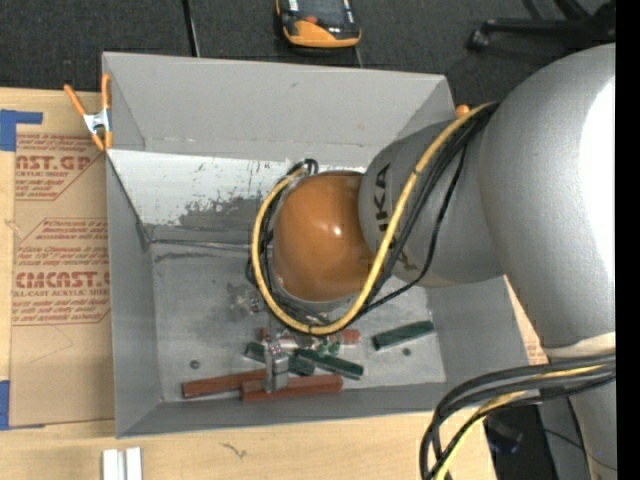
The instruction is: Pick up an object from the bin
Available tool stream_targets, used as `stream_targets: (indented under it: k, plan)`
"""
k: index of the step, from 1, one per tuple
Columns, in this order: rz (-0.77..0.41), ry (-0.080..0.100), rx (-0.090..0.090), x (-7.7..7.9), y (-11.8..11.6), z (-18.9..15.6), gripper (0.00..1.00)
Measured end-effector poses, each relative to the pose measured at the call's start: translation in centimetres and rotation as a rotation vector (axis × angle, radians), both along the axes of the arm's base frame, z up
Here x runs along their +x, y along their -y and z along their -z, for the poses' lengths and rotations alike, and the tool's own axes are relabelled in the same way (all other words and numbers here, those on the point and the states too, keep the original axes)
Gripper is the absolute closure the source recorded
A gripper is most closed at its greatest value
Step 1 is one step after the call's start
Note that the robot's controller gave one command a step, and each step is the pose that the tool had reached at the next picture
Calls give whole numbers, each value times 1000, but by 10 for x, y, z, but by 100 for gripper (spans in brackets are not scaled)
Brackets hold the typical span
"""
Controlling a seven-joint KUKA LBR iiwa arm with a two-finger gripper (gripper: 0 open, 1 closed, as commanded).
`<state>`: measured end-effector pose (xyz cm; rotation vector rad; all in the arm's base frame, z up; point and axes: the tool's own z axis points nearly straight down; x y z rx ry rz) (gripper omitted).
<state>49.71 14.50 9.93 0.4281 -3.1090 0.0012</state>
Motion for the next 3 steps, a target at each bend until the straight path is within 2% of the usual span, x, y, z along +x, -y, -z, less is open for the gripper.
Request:
stream_targets:
  k: [1,2,3]
  plan:
    - [65,4,1,20,44,0,0]
    - [14,4,2,11,65,20,0]
    - [205,8,3,19,69,28,100]
